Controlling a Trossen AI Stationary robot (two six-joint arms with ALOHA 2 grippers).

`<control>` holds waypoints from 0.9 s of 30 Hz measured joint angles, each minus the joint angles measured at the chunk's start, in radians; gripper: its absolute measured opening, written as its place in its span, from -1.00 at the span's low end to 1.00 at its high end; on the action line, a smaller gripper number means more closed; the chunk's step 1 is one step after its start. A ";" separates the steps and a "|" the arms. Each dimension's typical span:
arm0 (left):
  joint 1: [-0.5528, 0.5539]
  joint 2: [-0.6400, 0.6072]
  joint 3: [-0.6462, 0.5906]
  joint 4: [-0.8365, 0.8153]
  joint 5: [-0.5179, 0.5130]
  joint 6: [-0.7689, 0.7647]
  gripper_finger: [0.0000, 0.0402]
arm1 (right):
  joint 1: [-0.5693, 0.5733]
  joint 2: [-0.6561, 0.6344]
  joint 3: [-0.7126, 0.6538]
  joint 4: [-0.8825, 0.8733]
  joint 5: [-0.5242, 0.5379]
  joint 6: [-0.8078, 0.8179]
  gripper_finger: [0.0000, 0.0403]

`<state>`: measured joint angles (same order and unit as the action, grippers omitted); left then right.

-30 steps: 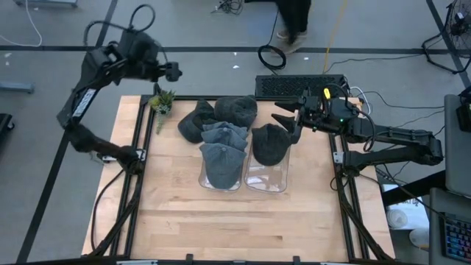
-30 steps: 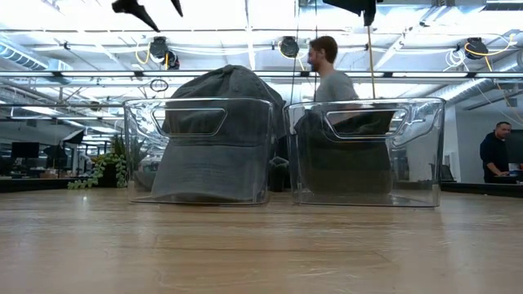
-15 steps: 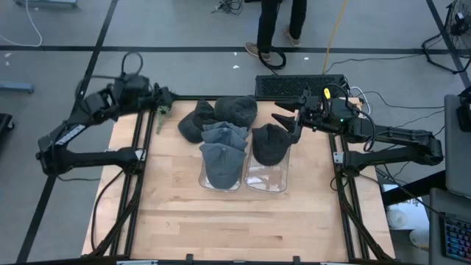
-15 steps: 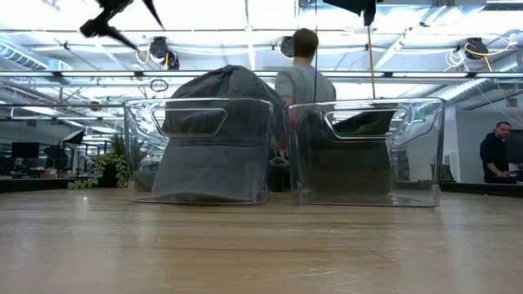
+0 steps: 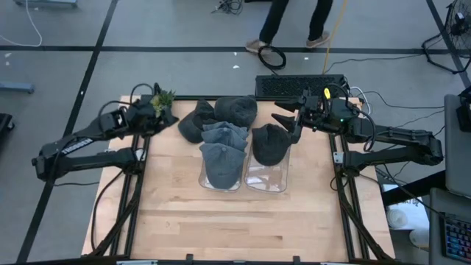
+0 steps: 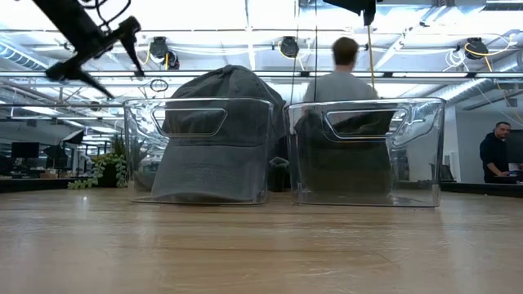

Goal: Pick & Place hat
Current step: Put the left black cap into the right transparent bin

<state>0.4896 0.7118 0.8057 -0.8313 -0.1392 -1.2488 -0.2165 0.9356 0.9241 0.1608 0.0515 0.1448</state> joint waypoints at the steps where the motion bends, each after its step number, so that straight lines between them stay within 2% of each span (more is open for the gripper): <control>1: -0.004 -0.006 -0.023 0.010 0.000 -0.012 0.75 | 0.000 0.000 0.000 0.000 0.000 0.000 0.08; 8: -0.026 -0.021 -0.190 0.087 -0.018 -0.080 0.75 | 0.000 0.000 0.000 -0.001 0.000 0.000 0.08; 17: -0.039 -0.020 -0.420 0.358 -0.024 -0.203 0.75 | 0.000 0.007 0.000 -0.023 -0.001 0.000 0.08; 27: -0.038 -0.020 -0.541 0.529 -0.118 -0.231 0.75 | 0.000 0.008 0.000 -0.032 -0.004 0.000 0.08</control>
<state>0.4519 0.6914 0.2643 -0.3019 -0.2569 -1.4795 -0.2165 0.9432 0.9241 0.1292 0.0475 0.1444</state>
